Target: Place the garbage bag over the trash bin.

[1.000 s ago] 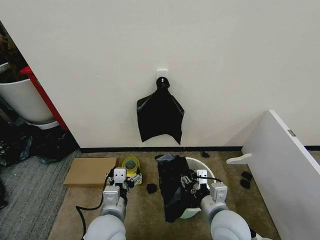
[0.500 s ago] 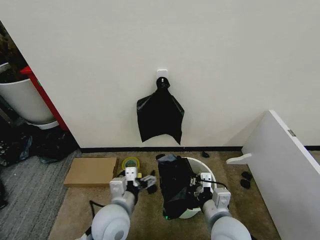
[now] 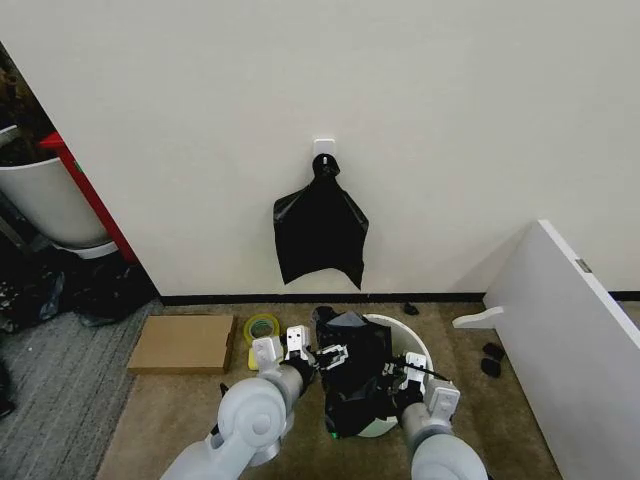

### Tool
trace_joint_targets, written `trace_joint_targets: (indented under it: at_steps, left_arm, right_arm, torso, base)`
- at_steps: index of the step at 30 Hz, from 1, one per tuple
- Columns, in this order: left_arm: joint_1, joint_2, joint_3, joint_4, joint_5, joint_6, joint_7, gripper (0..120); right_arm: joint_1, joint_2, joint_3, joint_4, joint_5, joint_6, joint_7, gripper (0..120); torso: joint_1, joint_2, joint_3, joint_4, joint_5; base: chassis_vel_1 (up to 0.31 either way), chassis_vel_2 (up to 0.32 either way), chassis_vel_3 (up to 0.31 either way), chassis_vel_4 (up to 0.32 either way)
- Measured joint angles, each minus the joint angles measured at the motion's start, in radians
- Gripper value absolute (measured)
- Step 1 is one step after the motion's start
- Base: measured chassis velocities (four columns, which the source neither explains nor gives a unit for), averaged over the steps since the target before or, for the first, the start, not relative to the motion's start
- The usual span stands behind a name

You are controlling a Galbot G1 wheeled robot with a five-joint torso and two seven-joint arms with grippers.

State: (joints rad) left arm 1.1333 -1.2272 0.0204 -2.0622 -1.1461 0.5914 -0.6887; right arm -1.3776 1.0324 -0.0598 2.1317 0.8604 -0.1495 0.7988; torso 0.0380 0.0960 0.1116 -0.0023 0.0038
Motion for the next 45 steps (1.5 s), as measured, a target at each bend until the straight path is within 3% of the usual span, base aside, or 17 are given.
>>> trace_joint_targets:
  at_steps: [6, 17, 23, 29, 34, 41, 45]
  left_arm:
    - [-0.055, -0.027, 0.047, 0.048, 0.026, 0.027, -0.056, 100]
    - [-0.099, -0.042, 0.108, 0.113, 0.059, 0.064, -0.076, 94]
    - [-0.106, -0.085, 0.116, 0.178, 0.059, 0.069, -0.081, 91]
    - [-0.102, -0.11, 0.121, 0.216, 0.068, 0.069, -0.085, 74]
    - [-0.091, -0.117, 0.12, 0.224, 0.071, 0.077, -0.088, 53]
    - [-0.075, -0.108, 0.096, 0.225, 0.069, 0.091, -0.097, 26]
    - [-0.065, -0.09, 0.077, 0.207, 0.069, 0.095, -0.099, 16]
  right_arm:
    - [-0.009, 0.014, 0.012, -0.015, -0.027, 0.013, -0.005, 0]
    - [0.0, 0.011, 0.023, -0.019, -0.067, 0.012, -0.025, 0]
    - [0.0, 0.013, 0.014, -0.027, -0.089, 0.009, -0.036, 0]
    - [-0.005, 0.008, 0.012, -0.027, -0.101, 0.008, -0.039, 0]
    - [-0.007, 0.0, 0.011, -0.025, -0.109, 0.009, -0.042, 0]
    - [-0.004, -0.004, 0.007, -0.032, -0.132, 0.026, -0.053, 0]
    - [-0.003, -0.008, 0.006, -0.041, -0.155, 0.044, -0.063, 0]
  torso:
    - [0.0, 0.0, 0.0, 0.0001, -0.0001]
    - [0.0, 0.0, 0.0, 0.0001, 0.0]
    - [0.0, 0.0, 0.0, 0.0001, -0.0001]
    - [0.0, 0.0, 0.0, 0.0002, 0.0]
    - [0.0, 0.0, 0.0, 0.0001, -0.0002]
    - [0.0, 0.0, 0.0, 0.0001, -0.0002]
    - [0.0, 0.0, 0.0, 0.0, -0.0003]
  base:
    - [0.0, 0.0, 0.0, 0.0]
    - [0.0, 0.0, 0.0, 0.0]
    - [0.0, 0.0, 0.0, 0.0]
    - [0.0, 0.0, 0.0, 0.0]
    - [0.0, 0.0, 0.0, 0.0]
    - [0.0, 0.0, 0.0, 0.0]
    - [0.0, 0.0, 0.0, 0.0]
